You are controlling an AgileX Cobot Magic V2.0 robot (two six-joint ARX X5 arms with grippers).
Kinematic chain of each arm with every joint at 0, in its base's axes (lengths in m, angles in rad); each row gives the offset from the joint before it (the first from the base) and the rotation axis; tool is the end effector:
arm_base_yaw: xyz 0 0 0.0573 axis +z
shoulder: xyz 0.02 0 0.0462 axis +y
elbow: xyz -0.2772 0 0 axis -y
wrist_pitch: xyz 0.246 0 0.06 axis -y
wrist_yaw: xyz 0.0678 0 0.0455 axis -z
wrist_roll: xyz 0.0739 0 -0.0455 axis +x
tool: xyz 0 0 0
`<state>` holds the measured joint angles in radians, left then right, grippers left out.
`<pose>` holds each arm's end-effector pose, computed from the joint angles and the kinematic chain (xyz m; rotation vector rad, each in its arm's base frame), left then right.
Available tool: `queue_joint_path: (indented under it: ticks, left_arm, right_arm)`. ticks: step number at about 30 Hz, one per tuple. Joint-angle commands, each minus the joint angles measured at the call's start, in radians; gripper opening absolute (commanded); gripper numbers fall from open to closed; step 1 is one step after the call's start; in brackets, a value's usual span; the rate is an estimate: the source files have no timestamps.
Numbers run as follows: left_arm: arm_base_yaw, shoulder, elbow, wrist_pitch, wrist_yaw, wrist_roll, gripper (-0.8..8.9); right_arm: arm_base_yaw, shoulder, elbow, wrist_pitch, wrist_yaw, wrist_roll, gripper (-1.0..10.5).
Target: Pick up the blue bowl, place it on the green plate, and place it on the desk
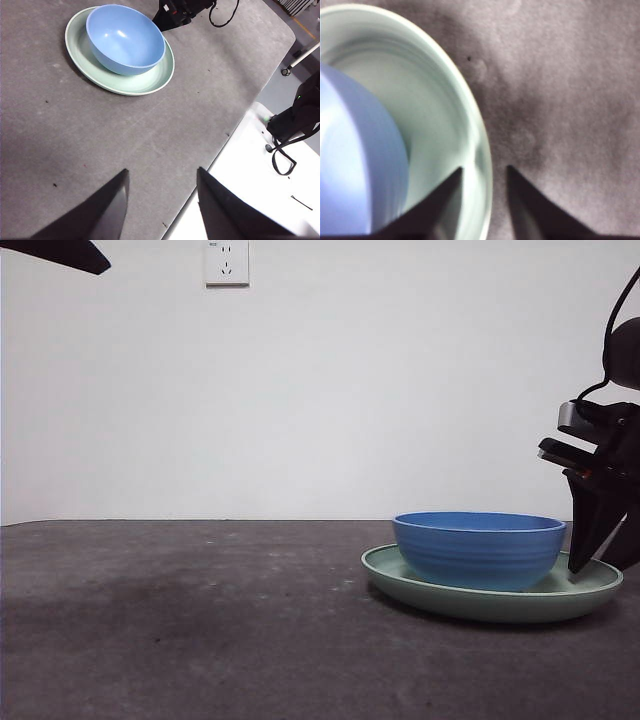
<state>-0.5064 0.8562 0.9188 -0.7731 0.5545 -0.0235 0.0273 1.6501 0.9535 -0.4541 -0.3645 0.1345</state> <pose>0.1378 -0.1209 0.3030 -0.0382 0.7554 -1.0054 0.3241 0.0352 0.1431 0.3123 1.1651 0.2707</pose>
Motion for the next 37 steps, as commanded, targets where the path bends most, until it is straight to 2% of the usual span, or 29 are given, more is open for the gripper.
queue_joint_path:
  ticks: [1, 13, 21, 31, 37]
  left_arm:
    - [-0.005, 0.005, 0.010, 0.010, 0.006, 0.011, 2.18]
    - [-0.005, 0.005, 0.010, 0.009, 0.006, 0.008, 2.18]
    - [-0.005, 0.005, 0.010, 0.006, 0.006, 0.008, 2.18]
    - [-0.005, 0.005, 0.010, 0.008, 0.006, 0.009, 2.18]
    - [-0.005, 0.005, 0.010, 0.008, 0.006, 0.009, 2.18]
  right_arm:
    - [0.003, 0.017, 0.017, 0.007, -0.002, -0.003, 0.5]
    - [0.003, 0.014, 0.017, 0.027, -0.005, 0.000, 0.1]
    - [0.003, -0.037, 0.017, 0.030, -0.056, 0.029, 0.1]
    - [0.018, -0.138, 0.017, 0.054, -0.119, 0.106, 0.1]
    - [0.100, -0.150, 0.018, 0.104, -0.139, 0.176, 0.1]
